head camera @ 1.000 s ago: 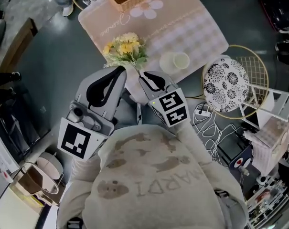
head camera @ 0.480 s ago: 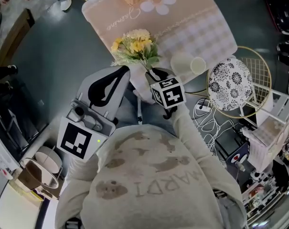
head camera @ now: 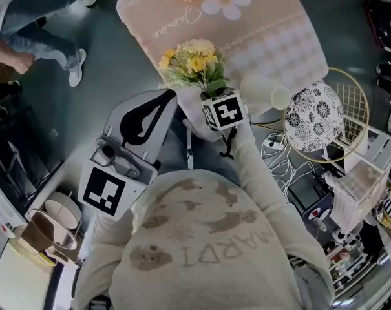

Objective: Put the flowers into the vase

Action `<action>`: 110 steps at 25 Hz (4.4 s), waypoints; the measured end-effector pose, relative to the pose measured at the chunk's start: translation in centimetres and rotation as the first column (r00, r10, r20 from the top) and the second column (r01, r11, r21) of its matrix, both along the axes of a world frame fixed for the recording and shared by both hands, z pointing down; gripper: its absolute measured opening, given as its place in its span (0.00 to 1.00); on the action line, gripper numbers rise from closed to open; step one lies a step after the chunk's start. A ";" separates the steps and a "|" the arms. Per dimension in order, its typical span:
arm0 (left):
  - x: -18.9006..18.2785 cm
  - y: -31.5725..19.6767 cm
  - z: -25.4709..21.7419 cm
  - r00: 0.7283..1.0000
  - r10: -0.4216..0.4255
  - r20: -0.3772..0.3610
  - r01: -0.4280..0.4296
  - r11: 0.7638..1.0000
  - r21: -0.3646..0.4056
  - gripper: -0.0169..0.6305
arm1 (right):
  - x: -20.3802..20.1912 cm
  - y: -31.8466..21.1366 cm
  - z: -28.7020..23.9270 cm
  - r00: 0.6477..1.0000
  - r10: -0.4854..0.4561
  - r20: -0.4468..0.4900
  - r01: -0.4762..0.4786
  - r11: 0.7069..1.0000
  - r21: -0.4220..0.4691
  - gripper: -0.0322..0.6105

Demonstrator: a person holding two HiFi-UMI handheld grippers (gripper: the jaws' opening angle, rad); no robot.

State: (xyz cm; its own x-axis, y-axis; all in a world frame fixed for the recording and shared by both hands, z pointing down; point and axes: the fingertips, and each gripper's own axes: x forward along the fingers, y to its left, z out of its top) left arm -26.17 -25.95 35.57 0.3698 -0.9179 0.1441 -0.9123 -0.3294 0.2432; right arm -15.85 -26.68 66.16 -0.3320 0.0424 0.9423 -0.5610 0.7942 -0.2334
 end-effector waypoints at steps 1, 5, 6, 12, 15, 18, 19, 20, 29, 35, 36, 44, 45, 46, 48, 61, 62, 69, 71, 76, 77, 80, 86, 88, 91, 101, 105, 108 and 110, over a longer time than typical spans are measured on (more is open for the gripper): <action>-0.2 0.0 0.2 1.000 -0.002 -0.001 0.002 1.000 -0.003 0.03 | 0.0 -0.1 0.2 1.000 -0.012 -0.025 0.012 1.000 0.006 0.23; -0.9 -0.2 0.6 1.000 -0.011 -0.005 0.011 1.000 -0.014 0.03 | -0.1 -0.1 0.9 0.995 -0.055 -0.080 0.055 0.998 0.000 0.20; -1.0 -0.2 0.7 1.000 -0.013 -0.005 0.013 1.000 -0.015 0.03 | -0.1 -0.1 1.0 0.995 -0.058 -0.085 0.057 0.998 -0.008 0.19; -1.3 -0.4 0.6 1.000 -0.017 -0.004 0.017 1.000 -0.015 0.03 | -0.4 -0.4 0.0 0.997 -0.016 -0.072 0.016 1.000 0.001 0.13; -1.3 -0.5 0.4 1.000 -0.017 -0.005 0.017 1.000 -0.007 0.03 | -1.1 -0.4 -1.1 1.000 -0.014 -0.018 0.014 1.000 0.016 0.12; -0.8 -0.6 -0.1 1.000 -0.009 -0.001 0.009 1.000 0.007 0.03 | -1.8 -0.7 -2.9 0.999 -0.009 0.047 0.007 0.999 0.040 0.12; -0.6 -0.7 -0.3 1.000 -0.005 0.001 0.005 1.000 0.012 0.03 | -2.1 -0.8 -3.7 0.997 -0.006 0.073 0.003 0.999 0.048 0.12; -0.3 -0.7 -0.5 1.000 -0.002 0.002 0.002 1.000 0.019 0.03 | -2.4 -0.9 -4.5 0.995 -0.002 0.103 -0.004 0.998 0.056 0.12; 2.7 -1.1 -2.6 0.999 0.047 0.020 -0.048 0.997 0.067 0.03 | -4.3 -3.1 -15.5 0.905 0.004 0.425 -0.091 0.979 0.184 0.12; 5.4 -1.0 -4.2 0.996 0.083 0.028 -0.086 0.991 0.098 0.03 | -2.7 -4.8 -24.4 0.771 0.020 0.636 -0.230 0.941 0.250 0.12; 5.8 -1.1 -4.6 0.995 0.092 0.032 -0.094 0.990 0.106 0.03 | -2.2 -5.1 -25.8 0.751 0.013 0.660 -0.254 0.929 0.271 0.12; 9.9 -1.6 -5.9 0.984 0.174 0.038 -0.177 0.974 0.139 0.03 | 4.4 -7.6 -33.6 0.631 -0.048 0.774 -0.455 0.786 0.419 0.12; 10.4 -1.7 -5.9 0.982 0.184 0.038 -0.187 0.972 0.141 0.03 | 5.3 -7.9 -34.1 0.624 -0.050 0.780 -0.477 0.766 0.431 0.12; 10.9 -1.7 -5.9 0.981 0.192 0.037 -0.196 0.970 0.143 0.03 | 6.3 -8.2 -34.5 0.619 -0.052 0.784 -0.497 0.747 0.442 0.12; 11.9 -1.8 -6.0 0.978 0.205 0.035 -0.208 0.967 0.147 0.03 | 8.2 -8.6 -35.2 0.610 -0.058 0.790 -0.531 0.710 0.462 0.12; 16.6 -2.1 -6.2 0.967 0.241 0.088 -0.251 0.959 0.131 0.03 | 14.3 -10.0 -33.1 0.600 -0.104 0.793 -0.625 0.558 0.546 0.12; 16.8 -2.0 -6.1 0.967 0.238 0.091 -0.248 0.960 0.128 0.03 | 14.5 -10.0 -32.3 0.600 -0.096 0.794 -0.628 0.559 0.542 0.12; 17.4 -1.6 -5.3 0.971 0.214 0.110 -0.224 0.970 0.094 0.03 | 14.4 -9.4 -27.6 0.621 -0.093 0.778 -0.612 0.563 0.556 0.12; 17.4 -1.6 -5.2 0.971 0.208 0.116 -0.218 0.972 0.085 0.03 | 14.0 -9.1 -26.8 0.640 -0.115 0.760 -0.592 0.556 0.583 0.12; 17.4 -1.6 -5.1 0.972 0.199 0.124 -0.210 0.975 0.078 0.03 | 12.7 -8.4 -24.5 0.696 -0.152 0.702 -0.510 0.583 0.632 0.13; 17.4 -1.6 -5.0 0.972 0.198 0.126 -0.209 0.975 0.077 0.03 | 12.4 -8.3 -24.0 0.706 -0.158 0.690 -0.493 0.589 0.640 0.14; 17.2 -1.5 -4.8 0.972 0.198 0.130 -0.209 0.975 0.072 0.03 | 12.1 -7.8 -22.8 0.740 -0.172 0.650 -0.448 0.594 0.668 0.16; 17.3 -1.6 -4.5 0.971 0.201 0.128 -0.211 0.975 0.067 0.03 | 12.7 -7.4 -20.3 0.807 -0.115 0.579 -0.398 0.619 0.677 0.19; 17.4 -1.7 -4.4 0.971 0.203 0.128 -0.213 0.975 0.065 0.03 | 12.9 -7.4 -19.9 0.805 -0.105 0.584 -0.403 0.625 0.669 0.21; 17.6 -1.7 -4.3 0.970 0.205 0.129 -0.214 0.975 0.061 0.03 | 13.2 -7.3 -19.9 0.795 -0.106 0.598 -0.417 0.621 0.664 0.22; 17.8 -1.9 -4.5 0.972 0.188 0.143 -0.200 0.977 0.072 0.03 | 14.2 -6.3 -19.1 0.804 -0.051 0.592 -0.410 0.675 0.614 0.24; 18.1 -1.8 -4.7 0.974 0.166 0.155 -0.179 0.981 0.080 0.03 | 14.5 -6.2 -19.0 0.790 -0.018 0.613 -0.428 0.699 0.573 0.28; 18.2 -1.5 -5.0 0.975 0.143 0.168 -0.160 0.983 0.092 0.03 | 15.1 -6.4 -18.9 0.804 -0.010 0.594 -0.432 0.676 0.597 0.28; 18.3 -1.3 -5.1 0.976 0.129 0.175 -0.148 0.984 0.099 0.03 | 15.4 -6.4 -18.6 0.810 -0.006 0.587 -0.432 0.671 0.603 0.29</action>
State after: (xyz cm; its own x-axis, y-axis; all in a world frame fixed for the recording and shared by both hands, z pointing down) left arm -7.88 -27.23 30.46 0.4739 -0.8730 0.1152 -0.8805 -0.4718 0.0466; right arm -0.45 -33.09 47.55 -0.6615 -0.6683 0.3402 -0.7046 0.7092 0.0230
